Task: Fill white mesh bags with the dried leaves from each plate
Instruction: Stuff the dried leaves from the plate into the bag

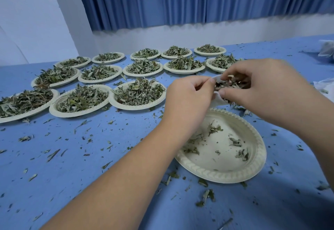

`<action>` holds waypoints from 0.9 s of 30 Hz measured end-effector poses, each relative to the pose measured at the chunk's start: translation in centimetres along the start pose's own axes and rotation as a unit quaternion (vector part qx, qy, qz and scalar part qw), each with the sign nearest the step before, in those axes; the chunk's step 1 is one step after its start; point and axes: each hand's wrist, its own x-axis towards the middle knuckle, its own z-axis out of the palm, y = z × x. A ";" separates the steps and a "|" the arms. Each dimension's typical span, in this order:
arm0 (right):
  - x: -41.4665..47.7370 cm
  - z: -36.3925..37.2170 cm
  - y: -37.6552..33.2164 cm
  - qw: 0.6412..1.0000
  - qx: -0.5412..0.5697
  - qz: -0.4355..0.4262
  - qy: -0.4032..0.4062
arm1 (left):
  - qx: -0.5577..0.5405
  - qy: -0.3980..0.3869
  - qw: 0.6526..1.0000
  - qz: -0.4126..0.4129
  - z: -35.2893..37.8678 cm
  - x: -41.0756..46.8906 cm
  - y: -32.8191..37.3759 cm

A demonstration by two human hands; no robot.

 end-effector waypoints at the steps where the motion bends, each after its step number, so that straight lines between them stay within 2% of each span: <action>1: 0.0 0.0 0.1 1.000 0.006 0.000 0.009 | -0.008 0.002 1.000 -0.004 0.0 0.0 0.0; 7: 0.0 0.7 -0.2 0.999 -0.045 -0.021 -0.002 | -0.050 -0.008 0.998 -0.033 0.1 -0.1 0.2; 12: 0.2 0.2 0.2 0.994 0.103 -0.010 -0.030 | -0.085 0.003 0.995 -0.053 0.0 0.1 0.1; 15: 0.5 0.4 0.5 0.990 0.138 0.004 -0.003 | -0.098 0.005 0.993 -0.064 -0.1 0.1 -0.1; 20: 0.4 1.1 0.4 0.996 0.078 -0.016 0.041 | -0.100 0.004 0.993 -0.061 0.0 0.2 -0.1; 24: 0.3 1.1 0.2 0.999 0.014 -0.046 0.010 | -0.084 0.002 0.995 -0.047 0.1 0.1 -0.2; 27: 0.3 1.0 0.1 0.998 0.013 -0.058 -0.024 | -0.087 0.003 0.995 -0.049 0.0 0.1 -0.4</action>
